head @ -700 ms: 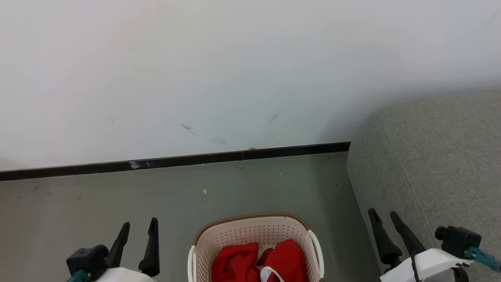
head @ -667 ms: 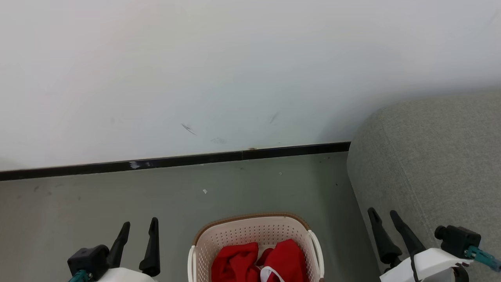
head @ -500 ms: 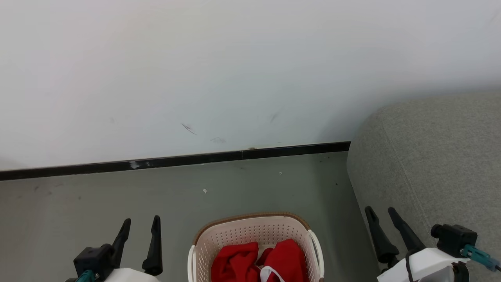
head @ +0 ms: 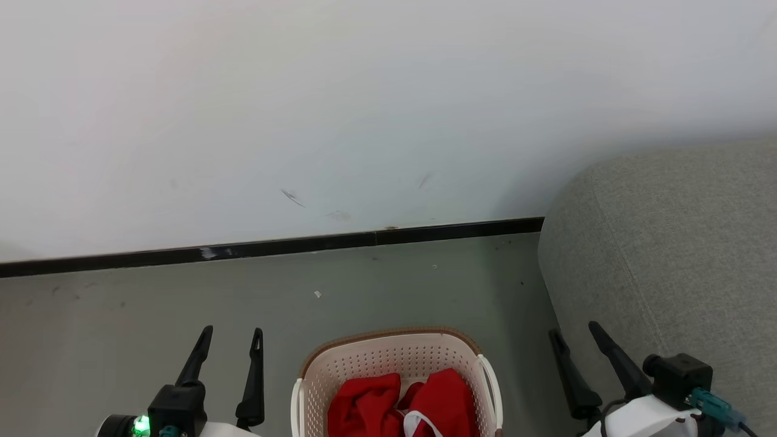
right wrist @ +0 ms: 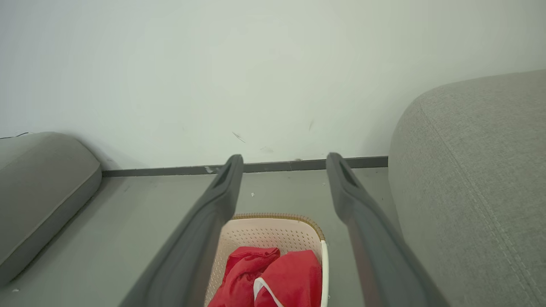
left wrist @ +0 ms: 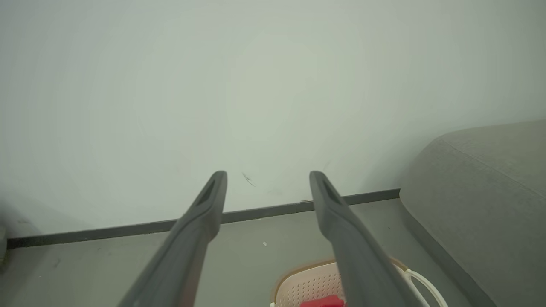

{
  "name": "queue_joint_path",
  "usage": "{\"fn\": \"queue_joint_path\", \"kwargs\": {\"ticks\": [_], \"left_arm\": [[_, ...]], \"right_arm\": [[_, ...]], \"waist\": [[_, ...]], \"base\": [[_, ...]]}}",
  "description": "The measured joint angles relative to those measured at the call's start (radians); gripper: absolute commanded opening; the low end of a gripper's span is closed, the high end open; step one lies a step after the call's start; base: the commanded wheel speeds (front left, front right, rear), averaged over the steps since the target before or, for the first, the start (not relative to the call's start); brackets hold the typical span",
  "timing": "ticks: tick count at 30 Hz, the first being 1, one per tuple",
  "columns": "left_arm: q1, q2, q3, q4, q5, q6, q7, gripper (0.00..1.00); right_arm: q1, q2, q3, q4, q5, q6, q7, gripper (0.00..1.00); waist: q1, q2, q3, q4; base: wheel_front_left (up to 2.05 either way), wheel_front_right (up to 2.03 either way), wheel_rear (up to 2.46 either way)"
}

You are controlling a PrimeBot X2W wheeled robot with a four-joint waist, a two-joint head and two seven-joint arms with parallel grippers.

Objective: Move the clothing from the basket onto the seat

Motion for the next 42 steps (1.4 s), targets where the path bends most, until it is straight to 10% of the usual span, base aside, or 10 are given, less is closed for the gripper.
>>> {"fn": "queue_joint_path", "kwargs": {"ticks": [13,42], "left_arm": [[0.000,0.007,-0.030,-0.015,0.169,0.044,-0.042,1.00],[0.000,-0.008,0.002,0.023,0.143,0.043,-0.044,1.00]], "right_arm": [[0.000,0.000,0.026,-0.028,-0.187,0.000,-0.043,1.00],[0.000,0.000,0.023,-0.027,-0.191,0.000,-0.043,1.00]], "waist": [[-0.0001,0.0000,0.005,-0.001],[-0.0003,0.0000,0.012,-0.003]], "base": [[0.00,0.00,0.00],[0.00,0.00,0.00]]}}
